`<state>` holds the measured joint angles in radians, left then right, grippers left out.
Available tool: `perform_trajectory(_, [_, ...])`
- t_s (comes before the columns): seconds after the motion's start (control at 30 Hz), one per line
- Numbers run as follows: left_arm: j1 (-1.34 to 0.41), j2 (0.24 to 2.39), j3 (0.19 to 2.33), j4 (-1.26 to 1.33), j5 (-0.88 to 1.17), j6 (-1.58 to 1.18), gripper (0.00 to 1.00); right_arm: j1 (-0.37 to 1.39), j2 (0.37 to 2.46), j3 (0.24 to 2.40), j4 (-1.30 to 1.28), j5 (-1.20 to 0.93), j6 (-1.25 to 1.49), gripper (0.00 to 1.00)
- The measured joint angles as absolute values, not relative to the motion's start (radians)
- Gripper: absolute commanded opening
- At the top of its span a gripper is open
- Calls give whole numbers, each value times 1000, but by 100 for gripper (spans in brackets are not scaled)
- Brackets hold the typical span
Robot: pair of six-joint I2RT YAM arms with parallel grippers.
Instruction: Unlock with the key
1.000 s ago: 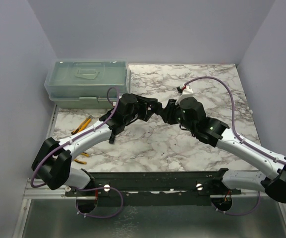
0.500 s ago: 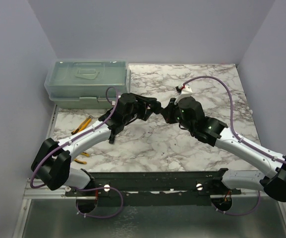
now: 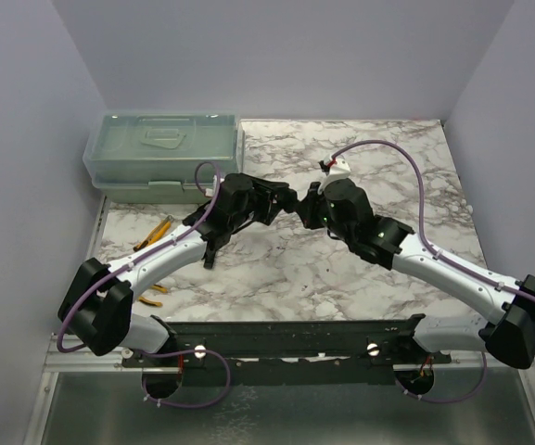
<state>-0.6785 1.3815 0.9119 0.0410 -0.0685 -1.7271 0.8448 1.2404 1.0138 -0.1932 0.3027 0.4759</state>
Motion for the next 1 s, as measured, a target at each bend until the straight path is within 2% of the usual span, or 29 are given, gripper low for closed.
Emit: perform_trajectory(1.0, [-673,1343,907,44,-85,-1655,0,846,1204,942,-75,291,623,0])
